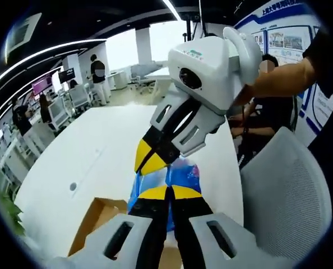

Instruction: Operate the shoe box by opening the lid, removing the specified soft item, and placing it in the target area until the item is outside and the box remains undamaged.

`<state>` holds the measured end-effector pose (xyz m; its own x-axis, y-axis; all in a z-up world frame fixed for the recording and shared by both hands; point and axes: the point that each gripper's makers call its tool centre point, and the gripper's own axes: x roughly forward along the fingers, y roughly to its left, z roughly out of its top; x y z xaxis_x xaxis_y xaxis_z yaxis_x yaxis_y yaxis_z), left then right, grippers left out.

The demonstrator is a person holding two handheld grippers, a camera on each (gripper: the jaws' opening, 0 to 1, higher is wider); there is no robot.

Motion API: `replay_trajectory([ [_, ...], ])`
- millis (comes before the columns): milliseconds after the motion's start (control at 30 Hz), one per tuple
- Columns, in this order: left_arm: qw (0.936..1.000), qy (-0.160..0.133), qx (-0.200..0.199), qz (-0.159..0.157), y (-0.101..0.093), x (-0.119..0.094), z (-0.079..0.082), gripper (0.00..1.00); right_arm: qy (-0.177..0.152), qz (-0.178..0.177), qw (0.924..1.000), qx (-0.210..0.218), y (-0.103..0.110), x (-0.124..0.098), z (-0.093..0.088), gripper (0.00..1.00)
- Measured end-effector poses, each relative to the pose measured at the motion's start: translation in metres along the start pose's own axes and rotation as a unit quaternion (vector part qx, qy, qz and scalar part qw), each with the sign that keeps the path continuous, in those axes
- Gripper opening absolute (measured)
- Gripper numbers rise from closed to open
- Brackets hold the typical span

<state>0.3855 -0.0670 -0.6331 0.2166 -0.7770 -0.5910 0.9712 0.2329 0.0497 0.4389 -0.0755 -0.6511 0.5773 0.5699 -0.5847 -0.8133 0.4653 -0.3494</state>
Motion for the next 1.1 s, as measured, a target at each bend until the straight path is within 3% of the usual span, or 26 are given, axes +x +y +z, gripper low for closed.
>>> replay_trajectory([
  [367,0.9996,-0.015,0.02,-0.016,0.0,0.033,0.038,0.0,0.006,-0.042,0.999,0.016,-0.037,-0.032,-0.023,0.0],
  [667,0.9993,-0.019,0.018,-0.027,0.0,0.061,0.056,0.0,0.008,-0.065,0.9969,0.043,-0.058,-0.049,-0.048,0.0],
  [1100,0.9986,-0.018,0.017,-0.046,-0.005,0.102,0.07,0.0,0.009,-0.083,0.9955,0.043,-0.076,-0.062,-0.079,0.0],
])
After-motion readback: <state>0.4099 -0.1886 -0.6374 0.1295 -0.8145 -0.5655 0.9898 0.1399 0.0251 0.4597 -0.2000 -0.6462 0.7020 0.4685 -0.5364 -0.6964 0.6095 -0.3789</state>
